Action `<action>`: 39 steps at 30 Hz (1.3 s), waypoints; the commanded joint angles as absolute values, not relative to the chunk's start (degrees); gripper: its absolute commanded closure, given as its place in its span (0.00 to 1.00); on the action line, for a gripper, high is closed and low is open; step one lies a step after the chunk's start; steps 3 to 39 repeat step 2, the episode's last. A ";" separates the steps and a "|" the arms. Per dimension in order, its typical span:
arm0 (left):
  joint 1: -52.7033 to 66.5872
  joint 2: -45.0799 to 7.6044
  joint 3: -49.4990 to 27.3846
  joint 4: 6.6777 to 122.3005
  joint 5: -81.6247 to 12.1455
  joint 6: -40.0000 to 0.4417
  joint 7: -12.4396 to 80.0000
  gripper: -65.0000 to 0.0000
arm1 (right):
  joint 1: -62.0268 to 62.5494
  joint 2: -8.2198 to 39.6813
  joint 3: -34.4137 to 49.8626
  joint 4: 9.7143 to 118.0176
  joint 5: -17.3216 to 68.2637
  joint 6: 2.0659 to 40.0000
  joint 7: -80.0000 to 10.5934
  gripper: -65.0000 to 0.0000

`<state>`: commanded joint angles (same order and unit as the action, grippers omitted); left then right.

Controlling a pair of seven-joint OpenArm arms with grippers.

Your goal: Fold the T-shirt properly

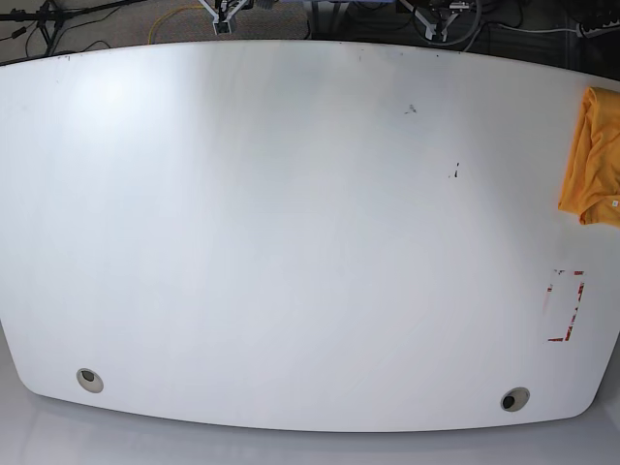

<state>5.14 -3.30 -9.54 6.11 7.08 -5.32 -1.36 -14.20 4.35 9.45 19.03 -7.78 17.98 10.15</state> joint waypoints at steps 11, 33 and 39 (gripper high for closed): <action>5.14 -3.30 -9.54 6.11 7.08 -5.41 -1.36 0.34 | -14.20 4.35 9.45 19.03 -7.78 17.98 10.15 0.97; 5.14 -3.30 -9.54 6.11 7.08 -5.41 -1.36 0.34 | -14.20 4.35 9.45 19.03 -7.78 17.98 10.15 0.97; 5.14 -3.30 -9.54 6.11 7.08 -5.41 -1.36 0.34 | -14.20 4.35 9.45 19.03 -7.78 17.98 10.15 0.97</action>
